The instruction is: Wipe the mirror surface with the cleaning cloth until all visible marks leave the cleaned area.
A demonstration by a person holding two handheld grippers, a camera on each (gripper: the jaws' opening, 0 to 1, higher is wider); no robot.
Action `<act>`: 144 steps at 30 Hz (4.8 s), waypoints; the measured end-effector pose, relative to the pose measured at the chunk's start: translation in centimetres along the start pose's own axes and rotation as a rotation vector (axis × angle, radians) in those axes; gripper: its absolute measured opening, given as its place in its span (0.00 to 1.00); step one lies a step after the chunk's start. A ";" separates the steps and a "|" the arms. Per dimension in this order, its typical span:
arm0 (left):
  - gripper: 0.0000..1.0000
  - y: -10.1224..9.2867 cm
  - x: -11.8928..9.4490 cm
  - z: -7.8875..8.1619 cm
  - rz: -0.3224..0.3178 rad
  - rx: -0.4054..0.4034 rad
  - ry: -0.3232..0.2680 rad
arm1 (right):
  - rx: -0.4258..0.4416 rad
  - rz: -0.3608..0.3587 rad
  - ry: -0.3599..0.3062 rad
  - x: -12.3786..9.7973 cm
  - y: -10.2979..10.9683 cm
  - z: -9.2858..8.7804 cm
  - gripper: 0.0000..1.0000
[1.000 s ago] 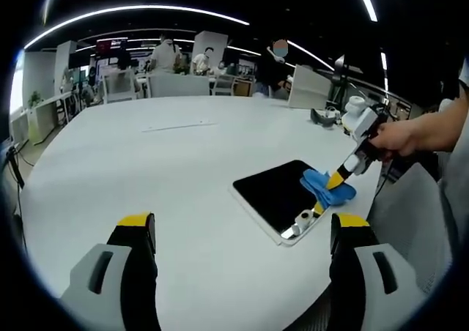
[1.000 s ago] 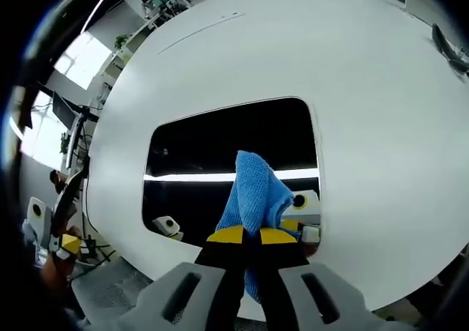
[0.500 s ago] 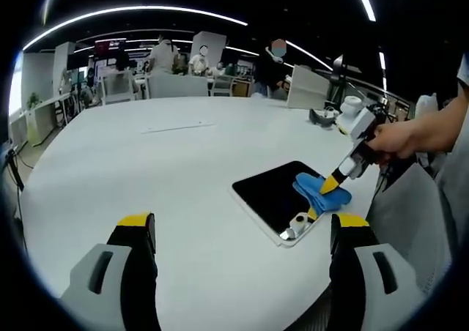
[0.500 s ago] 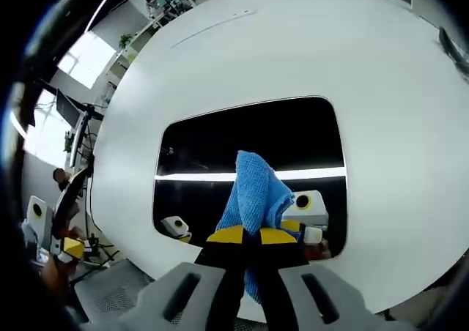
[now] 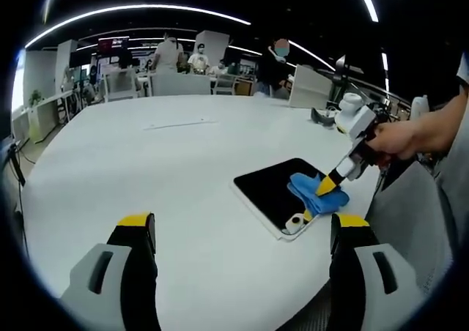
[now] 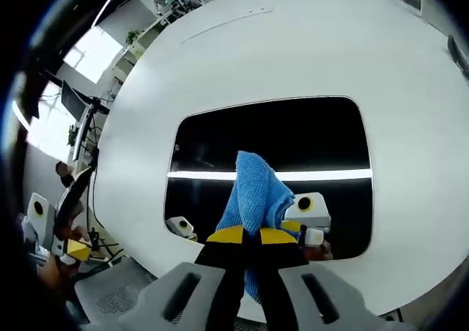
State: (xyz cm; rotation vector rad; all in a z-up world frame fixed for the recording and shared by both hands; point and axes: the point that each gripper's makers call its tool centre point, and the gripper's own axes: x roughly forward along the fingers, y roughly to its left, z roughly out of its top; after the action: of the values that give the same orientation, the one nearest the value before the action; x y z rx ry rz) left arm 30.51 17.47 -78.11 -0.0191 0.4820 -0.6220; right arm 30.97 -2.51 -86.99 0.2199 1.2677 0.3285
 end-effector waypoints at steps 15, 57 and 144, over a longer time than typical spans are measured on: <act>0.99 -0.7 0.4 0.0 -0.006 0.012 0.007 | -0.041 0.034 0.011 1.0 2.9 -0.2 0.00; 0.99 -0.1 0.9 0.2 -0.015 -0.001 0.002 | -0.222 0.020 0.058 3.2 8.6 0.5 0.00; 0.99 -0.3 0.7 -0.8 0.014 -0.034 0.032 | -0.342 0.022 0.023 5.9 7.0 10.5 0.00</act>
State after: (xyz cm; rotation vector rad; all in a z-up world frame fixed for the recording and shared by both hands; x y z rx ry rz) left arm 30.50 16.95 -79.12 -0.0376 0.5231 -0.6013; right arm 41.73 6.37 -86.86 -0.0622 1.2116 0.5613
